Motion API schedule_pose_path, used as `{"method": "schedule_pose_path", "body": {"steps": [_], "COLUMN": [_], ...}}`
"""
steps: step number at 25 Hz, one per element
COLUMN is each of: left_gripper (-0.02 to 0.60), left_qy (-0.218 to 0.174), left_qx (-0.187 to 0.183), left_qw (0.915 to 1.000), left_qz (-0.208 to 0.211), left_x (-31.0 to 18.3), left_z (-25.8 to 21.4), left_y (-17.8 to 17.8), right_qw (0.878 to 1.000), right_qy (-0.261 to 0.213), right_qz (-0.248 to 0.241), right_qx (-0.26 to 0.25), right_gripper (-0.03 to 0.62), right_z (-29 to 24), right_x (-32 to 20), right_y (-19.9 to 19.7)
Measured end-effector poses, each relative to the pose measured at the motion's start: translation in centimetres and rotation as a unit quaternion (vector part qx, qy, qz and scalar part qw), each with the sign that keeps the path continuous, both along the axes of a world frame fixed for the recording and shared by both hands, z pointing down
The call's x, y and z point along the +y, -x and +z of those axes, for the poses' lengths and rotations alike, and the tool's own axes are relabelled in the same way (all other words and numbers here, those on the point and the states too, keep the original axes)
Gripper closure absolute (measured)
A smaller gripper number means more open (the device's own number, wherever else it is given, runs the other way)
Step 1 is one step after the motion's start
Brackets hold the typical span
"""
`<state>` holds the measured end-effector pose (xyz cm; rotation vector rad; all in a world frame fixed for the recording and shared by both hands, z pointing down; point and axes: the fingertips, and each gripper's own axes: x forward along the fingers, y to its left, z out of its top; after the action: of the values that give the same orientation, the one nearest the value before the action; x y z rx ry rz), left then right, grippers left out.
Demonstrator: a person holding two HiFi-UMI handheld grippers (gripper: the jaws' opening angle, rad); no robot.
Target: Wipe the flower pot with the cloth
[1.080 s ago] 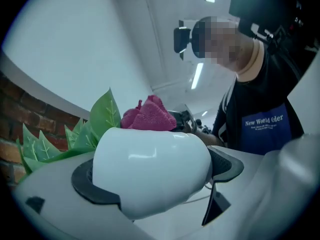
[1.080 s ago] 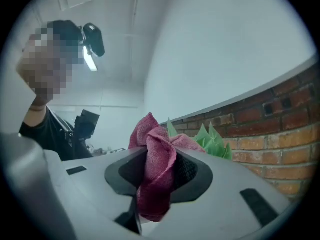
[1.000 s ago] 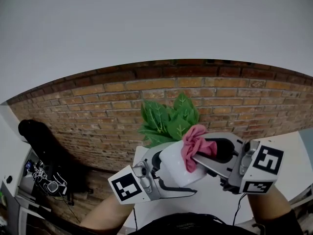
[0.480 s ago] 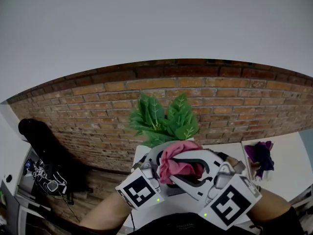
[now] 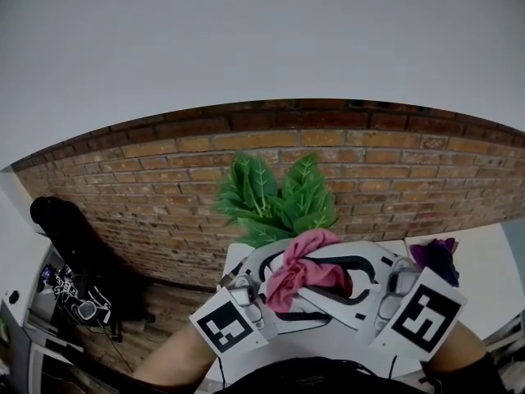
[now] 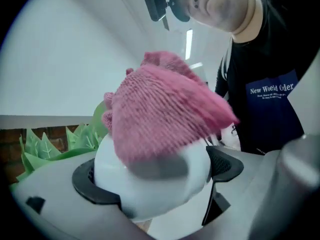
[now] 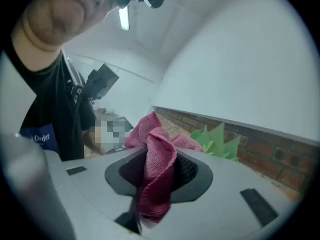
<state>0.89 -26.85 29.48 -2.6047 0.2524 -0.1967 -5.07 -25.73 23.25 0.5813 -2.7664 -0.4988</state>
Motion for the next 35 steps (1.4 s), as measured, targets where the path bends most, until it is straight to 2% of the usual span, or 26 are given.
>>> {"method": "schedule_pose_path", "body": {"steps": [3,5,8,15,22,27,31,35], "left_gripper": [0.03,0.031,0.031,0.031,0.031,0.031,0.031,0.031], "left_qy": [0.01,0.044,0.11,0.157,0.215,0.259,0.287,0.305], "left_qx": [0.018,0.049,0.114,0.194,0.247,0.281,0.318,0.332], "left_qw": [0.9997,0.9976,0.9867,0.9663,0.9418,0.9214,0.901,0.8904], "left_qz": [0.015,0.021,0.036,0.063,0.075,0.07,0.067,0.067], "left_x": [0.4,0.6,0.8,-0.2,-1.1,-2.2,-3.1,-3.4], "left_z": [-0.7,-1.3,-3.0,-5.5,-6.2,-6.3,-6.3,-6.1], "left_y": [0.1,0.4,1.1,2.7,3.4,3.8,4.0,4.1], "right_qw": [0.995,0.992,0.985,0.977,0.983,0.989,0.991,0.992], "right_qy": [0.06,0.071,0.092,0.096,0.021,-0.042,-0.061,-0.069], "right_qz": [0.013,0.009,0.007,0.004,0.023,0.046,0.053,0.062], "right_qx": [-0.075,-0.105,-0.148,-0.19,-0.18,-0.136,-0.106,-0.082], "right_gripper": [0.487,0.487,0.487,0.487,0.488,0.488,0.488,0.488], "right_z": [-1.1,-1.7,-2.5,-3.4,-4.2,-3.7,-1.9,-0.7], "right_x": [-1.4,-2.1,-2.8,-2.6,-0.9,0.1,0.6,0.6], "right_y": [-2.0,-3.1,-4.2,-5.3,-5.5,-5.3,-5.8,-6.0]}}
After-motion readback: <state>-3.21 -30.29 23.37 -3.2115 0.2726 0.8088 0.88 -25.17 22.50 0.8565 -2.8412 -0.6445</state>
